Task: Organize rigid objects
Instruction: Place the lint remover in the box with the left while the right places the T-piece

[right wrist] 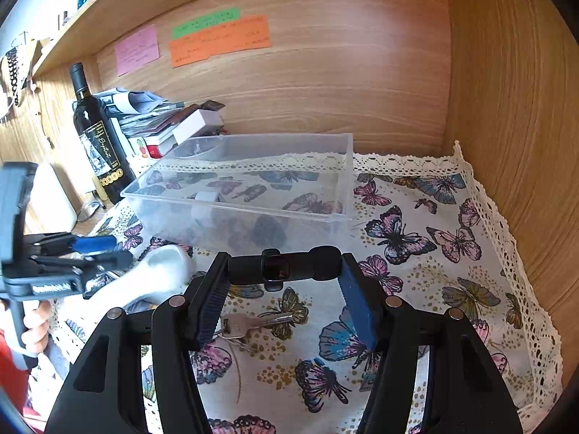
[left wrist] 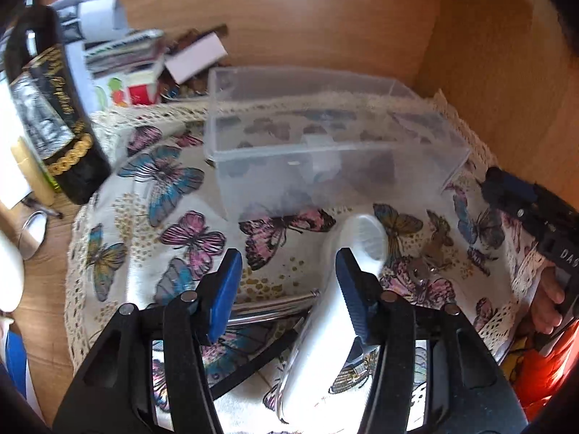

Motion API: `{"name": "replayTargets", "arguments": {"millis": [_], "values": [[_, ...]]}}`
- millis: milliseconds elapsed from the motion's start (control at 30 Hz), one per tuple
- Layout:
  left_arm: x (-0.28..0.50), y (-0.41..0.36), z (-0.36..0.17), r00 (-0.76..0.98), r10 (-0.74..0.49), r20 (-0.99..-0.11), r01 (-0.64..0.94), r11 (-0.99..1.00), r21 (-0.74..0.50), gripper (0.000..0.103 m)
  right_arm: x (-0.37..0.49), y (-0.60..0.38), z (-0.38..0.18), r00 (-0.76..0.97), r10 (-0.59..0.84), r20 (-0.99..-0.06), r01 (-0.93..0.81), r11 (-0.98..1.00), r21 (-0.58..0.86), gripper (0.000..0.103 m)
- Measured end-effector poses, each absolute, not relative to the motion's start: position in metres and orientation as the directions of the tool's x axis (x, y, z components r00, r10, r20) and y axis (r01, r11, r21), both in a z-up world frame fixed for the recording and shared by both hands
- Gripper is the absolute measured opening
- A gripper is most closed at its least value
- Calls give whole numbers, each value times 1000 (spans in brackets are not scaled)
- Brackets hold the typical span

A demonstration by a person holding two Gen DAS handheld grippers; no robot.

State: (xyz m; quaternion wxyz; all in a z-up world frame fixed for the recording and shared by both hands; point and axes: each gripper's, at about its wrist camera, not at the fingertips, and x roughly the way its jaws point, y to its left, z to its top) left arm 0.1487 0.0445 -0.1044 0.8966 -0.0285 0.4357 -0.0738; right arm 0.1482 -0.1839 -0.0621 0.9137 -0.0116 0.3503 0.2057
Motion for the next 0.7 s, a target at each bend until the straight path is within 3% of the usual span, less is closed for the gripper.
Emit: {"name": "replayTargets", "arguments": {"millis": [400,600,667,700], "values": [[157,0,-96,586,-219,-780,244,966,-88,55,150,-186,-69,659,367,-657,-376,917,135,57],[153,-28,-107,563,-241,-790,327,943,-54,62,151,-188,-70,657,367,-659,-371,918,141,57],[156,-33,-119,531,-237,-813,336,940,-55,61,150,-188,-70,655,369,-659,-373,917,143,57],[160,-34,-127,503,-236,-832,335,940,-64,54,150,-188,-70,655,370,-659,-374,916,144,57]]}}
